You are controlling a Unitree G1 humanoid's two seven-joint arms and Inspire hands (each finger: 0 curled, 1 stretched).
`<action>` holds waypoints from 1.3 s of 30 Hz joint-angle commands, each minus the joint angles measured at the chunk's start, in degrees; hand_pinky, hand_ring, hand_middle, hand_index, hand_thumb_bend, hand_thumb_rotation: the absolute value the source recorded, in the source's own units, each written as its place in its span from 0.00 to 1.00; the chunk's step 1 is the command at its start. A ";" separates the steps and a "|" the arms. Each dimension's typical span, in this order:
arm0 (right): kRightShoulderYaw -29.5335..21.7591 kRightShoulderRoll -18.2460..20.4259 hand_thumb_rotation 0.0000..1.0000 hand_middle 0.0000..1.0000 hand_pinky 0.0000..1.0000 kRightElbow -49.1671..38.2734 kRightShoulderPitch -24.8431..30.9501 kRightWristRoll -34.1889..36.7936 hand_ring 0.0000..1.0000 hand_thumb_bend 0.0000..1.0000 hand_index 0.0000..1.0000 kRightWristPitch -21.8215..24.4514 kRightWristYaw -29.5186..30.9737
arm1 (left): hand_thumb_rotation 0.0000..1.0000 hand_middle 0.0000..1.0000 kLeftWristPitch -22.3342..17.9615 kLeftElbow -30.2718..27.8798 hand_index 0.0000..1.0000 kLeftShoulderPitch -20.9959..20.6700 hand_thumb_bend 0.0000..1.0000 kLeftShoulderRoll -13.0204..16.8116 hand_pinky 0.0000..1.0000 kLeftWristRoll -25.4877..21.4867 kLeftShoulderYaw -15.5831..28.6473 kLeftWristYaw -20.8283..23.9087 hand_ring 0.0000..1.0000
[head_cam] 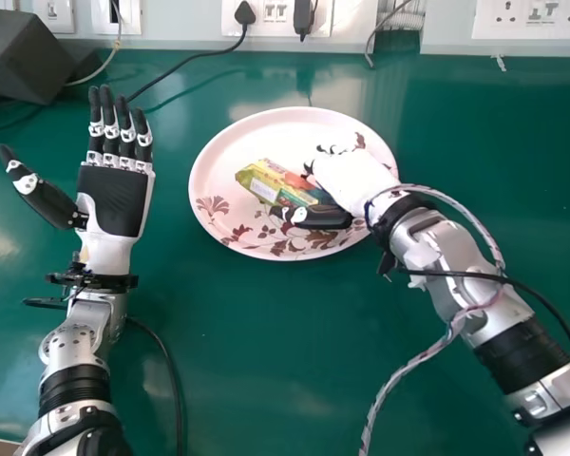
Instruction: Pick up biscuit and place it in the plate
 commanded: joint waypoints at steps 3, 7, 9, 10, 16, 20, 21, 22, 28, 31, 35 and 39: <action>-1.15 0.07 0.76 0.94 0.80 -2.37 1.01 0.36 0.93 0.88 0.72 0.81 -0.15 | 0.94 0.94 0.00 3.39 1.00 5.37 1.00 -0.51 0.79 2.29 -0.12 -0.57 0.84; -2.11 0.46 0.75 0.94 0.80 -4.54 1.43 1.16 0.93 0.88 0.72 1.93 0.66 | 0.94 0.95 0.74 3.77 1.00 5.21 1.00 0.37 0.80 2.24 -0.25 -0.66 0.84; -2.36 0.66 0.77 0.94 0.80 -5.47 1.47 1.18 0.93 0.88 0.72 2.69 1.24 | 0.94 0.95 0.83 4.01 1.00 4.99 1.00 0.77 0.80 2.30 -0.26 -0.48 0.85; -2.42 0.71 0.78 0.94 0.80 -5.89 1.48 1.12 0.92 0.88 0.72 3.05 1.44 | 0.94 0.95 0.93 4.30 1.00 4.80 1.00 1.03 0.81 2.32 -0.26 -0.45 0.85; -3.31 1.33 0.79 0.93 0.80 -8.11 1.87 1.27 0.92 0.89 0.71 4.80 1.42 | 0.96 0.95 0.35 5.17 1.00 3.77 1.00 1.95 0.80 3.30 -0.66 -0.71 0.85; -4.00 1.29 0.78 0.93 0.79 -10.81 2.58 1.21 0.92 0.89 0.71 6.25 2.32 | 0.98 0.96 0.27 6.17 1.00 2.92 1.00 2.63 0.81 3.96 -0.49 -1.26 0.85; -4.21 1.30 0.78 0.93 0.79 -11.47 2.79 1.27 0.92 0.89 0.72 6.56 2.51 | 0.99 0.96 0.23 6.72 1.00 2.67 1.00 2.96 0.80 4.13 -0.56 -1.82 0.85; -4.44 1.37 0.78 0.94 0.80 -12.17 3.04 1.28 0.93 0.89 0.72 6.91 2.61 | 0.99 0.96 0.26 7.22 1.00 2.45 1.00 3.27 0.81 4.28 -0.63 -2.31 0.86; -5.57 1.91 0.79 0.93 0.79 -16.18 4.31 1.36 0.92 0.89 0.71 8.81 3.45 | 0.99 0.95 0.55 7.66 1.00 2.20 1.00 4.03 0.82 5.08 -0.28 -2.51 0.86; -5.84 2.44 0.80 0.92 0.80 -17.55 4.68 1.27 0.92 0.90 0.72 9.19 2.88 | 0.99 0.95 0.70 8.30 1.00 2.23 1.00 4.72 0.81 5.43 -0.29 -3.52 0.86; -6.02 2.99 0.81 0.92 0.80 -18.88 5.09 0.85 0.92 0.91 0.75 9.24 2.24 | 0.99 0.95 0.71 9.98 1.00 1.89 1.00 5.55 0.80 5.84 -0.15 -4.81 0.85; -6.11 3.83 0.80 0.93 0.80 -20.10 5.57 0.54 0.93 0.91 0.77 9.60 1.76 | 1.00 0.94 0.38 10.07 1.00 2.04 1.00 5.88 0.78 6.15 -0.22 -5.13 0.84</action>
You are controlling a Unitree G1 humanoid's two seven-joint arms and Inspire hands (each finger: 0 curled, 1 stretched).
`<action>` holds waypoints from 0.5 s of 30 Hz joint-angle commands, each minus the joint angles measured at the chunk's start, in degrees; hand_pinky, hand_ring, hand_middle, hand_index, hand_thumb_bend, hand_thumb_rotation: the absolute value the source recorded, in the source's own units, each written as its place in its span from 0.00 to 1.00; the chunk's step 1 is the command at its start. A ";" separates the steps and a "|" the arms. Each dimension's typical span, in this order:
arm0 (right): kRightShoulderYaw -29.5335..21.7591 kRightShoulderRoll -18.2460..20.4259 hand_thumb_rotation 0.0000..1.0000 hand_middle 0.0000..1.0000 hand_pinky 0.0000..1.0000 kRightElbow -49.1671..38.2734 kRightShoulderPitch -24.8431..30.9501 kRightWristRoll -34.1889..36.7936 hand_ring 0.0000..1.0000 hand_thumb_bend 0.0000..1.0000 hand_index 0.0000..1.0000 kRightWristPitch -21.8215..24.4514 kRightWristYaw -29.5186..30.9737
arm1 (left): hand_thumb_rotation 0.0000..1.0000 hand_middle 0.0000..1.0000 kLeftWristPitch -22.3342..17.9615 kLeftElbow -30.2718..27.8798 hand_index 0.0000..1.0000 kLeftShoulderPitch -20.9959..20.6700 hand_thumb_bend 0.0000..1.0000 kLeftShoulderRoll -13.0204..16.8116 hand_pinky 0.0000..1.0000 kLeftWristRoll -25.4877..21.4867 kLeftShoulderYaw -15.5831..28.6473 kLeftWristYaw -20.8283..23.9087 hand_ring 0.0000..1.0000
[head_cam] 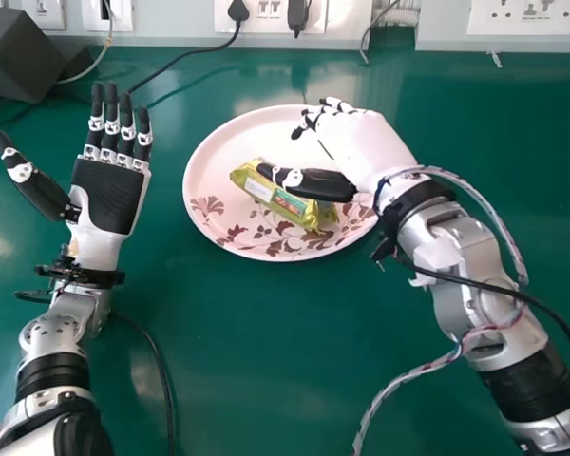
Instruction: Pick up biscuit and place it in the plate
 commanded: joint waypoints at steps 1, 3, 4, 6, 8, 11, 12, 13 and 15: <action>-0.52 0.74 0.79 0.93 0.80 -2.08 1.00 -0.22 0.92 0.91 0.77 0.35 -0.22 | 1.00 0.95 -0.47 3.67 1.00 4.82 1.00 -0.24 0.79 2.17 0.33 -1.34 0.84; -0.88 0.49 0.79 0.93 0.83 -3.69 1.63 -0.25 0.93 0.90 0.78 0.74 0.33 | 1.00 0.95 -1.01 4.23 1.00 4.75 1.00 -0.22 0.80 2.50 0.14 -2.61 0.84; -0.79 0.58 0.80 0.93 0.84 -4.03 1.67 -0.41 0.94 0.90 0.78 0.98 0.48 | 1.00 0.95 -1.17 4.70 1.00 4.62 1.00 -0.01 0.80 2.64 0.18 -3.09 0.84; -1.14 0.59 0.80 0.93 0.84 -4.88 2.09 -0.06 0.94 0.90 0.79 1.02 0.41 | 1.00 0.95 -1.38 5.41 1.00 4.41 1.00 0.23 0.81 2.91 0.15 -3.84 0.84; -1.37 0.82 0.80 0.94 0.84 -5.39 2.28 0.17 0.94 0.90 0.79 1.05 0.39 | 1.00 0.94 -1.70 5.85 1.00 4.30 1.00 0.30 0.80 3.22 0.17 -4.23 0.84; -1.65 1.18 0.81 0.94 0.84 -6.39 2.52 0.33 0.94 0.90 0.80 1.39 0.81 | 1.00 0.94 -1.80 6.67 1.00 3.95 1.00 0.68 0.79 3.60 0.45 -4.50 0.84; -1.88 1.21 0.81 0.94 0.83 -6.81 2.75 0.51 0.94 0.91 0.80 1.33 0.79 | 1.00 0.94 -1.80 6.75 1.00 3.90 1.00 0.64 0.79 3.62 0.47 -4.41 0.84; -1.99 1.33 0.82 0.94 0.83 -7.09 2.87 0.59 0.93 0.91 0.81 1.30 0.71 | 1.00 0.94 -1.79 7.02 1.00 3.77 1.00 0.76 0.79 3.65 0.49 -4.44 0.84; -2.26 1.53 0.82 0.94 0.82 -7.94 3.26 0.65 0.93 0.91 0.82 1.40 0.75 | 1.00 0.94 -1.91 7.31 1.00 3.54 1.00 0.82 0.79 3.73 0.51 -4.47 0.83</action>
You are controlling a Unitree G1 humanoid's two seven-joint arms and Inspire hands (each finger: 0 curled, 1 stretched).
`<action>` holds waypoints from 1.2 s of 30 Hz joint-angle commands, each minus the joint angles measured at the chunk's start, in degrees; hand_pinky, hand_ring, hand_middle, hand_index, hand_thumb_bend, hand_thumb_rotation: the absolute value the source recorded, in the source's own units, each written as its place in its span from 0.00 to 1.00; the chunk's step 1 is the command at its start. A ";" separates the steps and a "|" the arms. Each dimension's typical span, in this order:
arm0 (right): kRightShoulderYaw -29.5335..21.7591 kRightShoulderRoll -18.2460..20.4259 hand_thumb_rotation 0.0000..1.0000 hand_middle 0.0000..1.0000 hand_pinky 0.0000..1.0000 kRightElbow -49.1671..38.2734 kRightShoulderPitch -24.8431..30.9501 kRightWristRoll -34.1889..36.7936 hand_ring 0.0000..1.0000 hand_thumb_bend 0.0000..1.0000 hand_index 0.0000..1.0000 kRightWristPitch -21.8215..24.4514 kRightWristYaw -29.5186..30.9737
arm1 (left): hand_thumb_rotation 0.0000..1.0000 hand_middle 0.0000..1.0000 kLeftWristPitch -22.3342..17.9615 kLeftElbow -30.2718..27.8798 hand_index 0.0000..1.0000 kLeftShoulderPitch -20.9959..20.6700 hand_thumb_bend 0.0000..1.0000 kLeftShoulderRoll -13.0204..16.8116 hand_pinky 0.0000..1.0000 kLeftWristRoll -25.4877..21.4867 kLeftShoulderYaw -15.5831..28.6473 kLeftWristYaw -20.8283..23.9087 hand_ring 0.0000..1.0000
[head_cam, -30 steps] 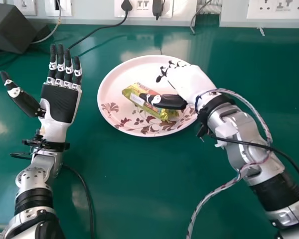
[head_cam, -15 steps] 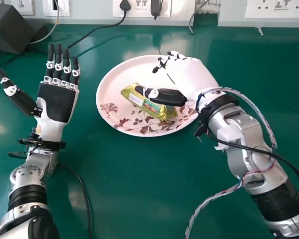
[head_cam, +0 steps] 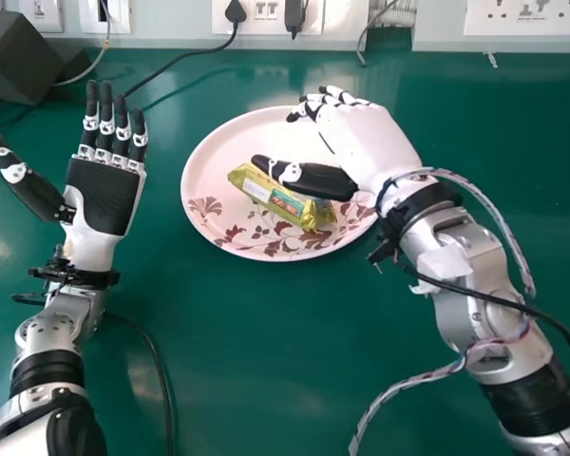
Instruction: Pick up biscuit and place it in the plate
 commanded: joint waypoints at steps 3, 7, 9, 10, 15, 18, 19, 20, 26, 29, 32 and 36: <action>-1.42 0.66 0.81 0.94 0.81 -3.14 1.80 0.98 0.93 0.92 0.83 0.17 0.29 | 1.00 0.94 -0.90 3.44 1.00 4.63 1.00 -1.05 0.79 1.97 0.48 -0.55 0.84; -2.50 0.93 0.81 0.94 0.80 -4.92 2.94 1.56 0.94 0.92 0.84 -0.07 -0.19 | 0.99 0.94 -1.27 3.19 1.00 4.29 1.00 -1.01 0.80 2.08 0.56 -0.38 0.84; -3.07 1.00 0.80 0.95 0.80 -5.77 3.49 1.84 0.94 0.92 0.86 0.02 -0.16 | 0.98 0.94 -1.23 2.99 1.00 4.16 1.00 -1.09 0.82 1.93 0.69 -0.17 0.85; -3.42 1.08 0.80 0.95 0.79 -6.17 3.81 2.12 0.94 0.92 0.86 0.03 -0.25 | 0.98 0.94 -1.22 3.05 1.00 4.04 1.00 -1.07 0.83 1.88 0.74 -0.28 0.85; -5.27 1.04 0.80 0.96 0.79 -7.79 5.78 3.20 0.95 0.92 0.89 -0.95 -1.89 | 0.96 0.94 -2.00 3.21 1.00 3.71 1.00 -1.06 0.81 1.94 0.85 -0.39 0.85; -5.77 1.06 0.80 0.97 0.78 -8.67 6.46 2.82 0.95 0.93 0.92 -0.97 -2.46 | 0.97 0.95 -2.49 2.98 1.00 3.51 1.00 -1.01 0.82 1.96 0.94 0.04 0.85; -6.05 1.10 0.80 0.97 0.79 -9.22 6.90 2.76 0.95 0.93 0.93 -0.92 -2.56 | 0.98 0.95 -2.41 2.81 1.00 3.51 1.00 -1.10 0.83 1.86 0.96 0.03 0.86; -6.23 1.16 0.80 0.98 0.79 -9.59 7.17 2.70 0.95 0.93 0.95 -0.86 -2.64 | 0.98 0.95 -2.29 2.78 1.00 3.42 1.00 -1.13 0.83 1.76 1.00 0.07 0.86; -7.62 2.19 0.82 1.00 0.79 -12.79 9.50 3.66 0.97 0.94 0.99 -0.52 -3.13 | 0.98 0.94 -2.32 1.40 1.00 3.73 1.00 -1.72 0.83 1.59 1.06 0.70 0.87; -8.54 2.83 0.84 1.00 0.80 -14.41 10.96 5.01 0.97 0.94 1.00 -1.28 -3.88 | 0.98 0.94 -2.52 0.86 1.00 3.98 1.00 -1.82 0.83 1.42 1.23 0.40 0.87; -10.14 3.32 0.85 1.00 0.79 -15.21 12.88 8.09 0.98 0.94 1.00 -3.66 -5.80 | 0.95 0.94 -2.48 0.44 1.00 4.50 1.00 -1.70 0.80 1.38 1.24 -0.23 0.85; -12.22 3.95 0.85 1.00 0.79 -17.12 15.58 12.78 0.98 0.94 0.99 -5.96 -6.72 | 0.91 0.95 -2.61 -1.33 1.00 5.98 1.00 -1.75 0.81 1.33 1.26 -0.35 0.87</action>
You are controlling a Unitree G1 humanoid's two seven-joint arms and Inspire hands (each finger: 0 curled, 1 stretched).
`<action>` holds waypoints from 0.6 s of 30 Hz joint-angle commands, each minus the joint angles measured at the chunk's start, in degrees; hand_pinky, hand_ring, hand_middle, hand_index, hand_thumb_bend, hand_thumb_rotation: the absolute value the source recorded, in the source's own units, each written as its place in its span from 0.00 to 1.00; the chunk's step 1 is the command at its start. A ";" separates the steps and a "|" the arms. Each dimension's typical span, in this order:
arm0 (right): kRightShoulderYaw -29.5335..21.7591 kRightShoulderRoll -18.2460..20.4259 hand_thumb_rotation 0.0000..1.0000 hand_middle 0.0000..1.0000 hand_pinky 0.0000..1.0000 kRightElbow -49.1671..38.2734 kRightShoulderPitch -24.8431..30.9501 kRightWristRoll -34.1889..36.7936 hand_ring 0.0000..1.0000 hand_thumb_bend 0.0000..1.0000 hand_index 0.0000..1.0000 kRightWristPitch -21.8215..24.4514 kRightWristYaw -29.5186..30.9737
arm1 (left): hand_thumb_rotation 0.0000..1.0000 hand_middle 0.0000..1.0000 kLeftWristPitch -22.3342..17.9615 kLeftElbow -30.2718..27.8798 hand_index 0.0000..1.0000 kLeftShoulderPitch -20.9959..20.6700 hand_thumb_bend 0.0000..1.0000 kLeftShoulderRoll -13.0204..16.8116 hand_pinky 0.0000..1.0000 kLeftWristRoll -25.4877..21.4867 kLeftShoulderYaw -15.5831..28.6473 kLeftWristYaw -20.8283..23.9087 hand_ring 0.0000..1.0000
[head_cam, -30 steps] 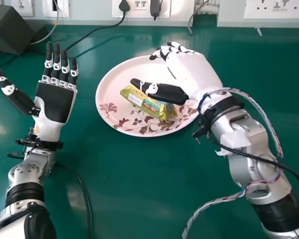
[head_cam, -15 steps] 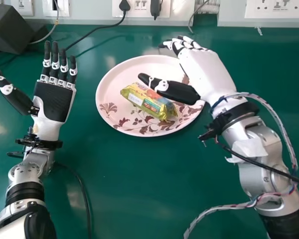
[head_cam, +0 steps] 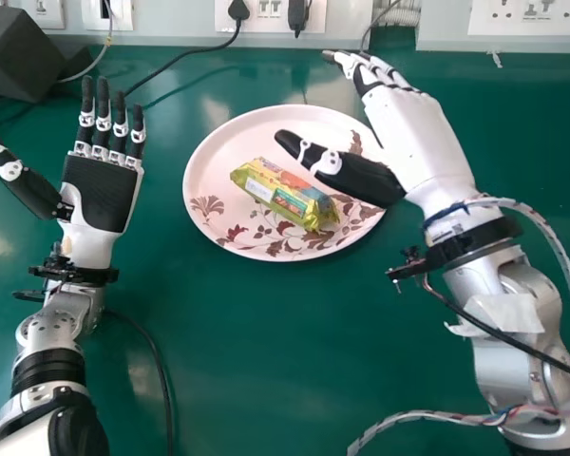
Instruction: Pick up biscuit and place it in the plate
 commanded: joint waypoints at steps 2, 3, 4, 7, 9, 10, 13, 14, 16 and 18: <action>-1.63 1.54 0.86 1.00 0.78 -2.23 2.76 4.44 0.98 0.94 0.99 -2.92 -1.93 | 0.89 0.96 -0.39 0.42 1.00 5.91 1.00 -1.05 0.81 0.81 0.92 -0.39 0.88; -1.89 1.89 0.86 1.00 0.78 -2.53 3.51 5.84 0.98 0.94 0.99 -3.76 -2.29 | 0.88 0.97 -0.02 -0.19 1.00 6.41 1.00 -0.93 0.81 0.66 0.93 -0.41 0.90; -2.21 2.01 0.86 1.00 0.78 -2.73 4.25 7.05 0.98 0.94 0.98 -4.74 -2.64 | 0.88 0.98 0.26 -0.78 1.00 6.85 1.00 -0.85 0.81 0.56 0.90 -0.39 0.90; -3.18 2.72 0.82 0.98 0.76 -3.34 6.71 10.17 0.96 0.93 0.95 -7.17 -3.74 | 0.89 1.00 0.61 -3.91 1.00 8.66 1.00 -0.97 0.80 0.39 0.71 0.77 0.93; -3.89 3.07 0.84 0.97 0.76 -3.33 8.34 12.13 0.96 0.93 0.93 -8.90 -4.48 | 0.88 1.00 0.79 -6.11 1.00 9.82 1.00 -1.23 0.82 0.28 0.47 1.33 0.94; -4.08 3.16 0.86 0.97 0.75 -3.49 8.99 12.67 0.95 0.92 0.92 -9.44 -4.68 | 0.89 1.00 1.02 -7.16 1.00 10.36 1.00 -1.34 0.81 0.12 0.40 1.63 0.93; -4.84 3.89 0.87 0.96 0.75 -2.83 11.66 13.75 0.95 0.93 0.90 -12.43 -6.80 | 0.91 1.00 1.39 -10.47 1.00 12.05 1.00 -1.70 0.78 0.17 -0.02 3.52 0.91; -5.03 4.36 0.85 0.96 0.74 -2.73 12.53 14.35 0.94 0.93 0.90 -13.01 -7.41 | 0.92 0.99 1.53 -11.36 1.00 12.47 1.00 -1.82 0.78 0.13 -0.09 4.17 0.90; -5.34 5.46 0.84 0.96 0.74 -2.73 14.40 16.13 0.94 0.92 0.89 -13.88 -8.16 | 0.92 0.98 1.72 -12.83 1.00 13.14 1.00 -2.17 0.76 -0.10 -0.25 4.83 0.88; -5.82 6.05 0.85 0.96 0.74 -2.82 16.18 16.85 0.94 0.92 0.89 -15.12 -8.99 | 0.94 0.97 1.72 -14.13 1.00 13.71 1.00 -2.75 0.75 -0.31 -0.58 5.14 0.87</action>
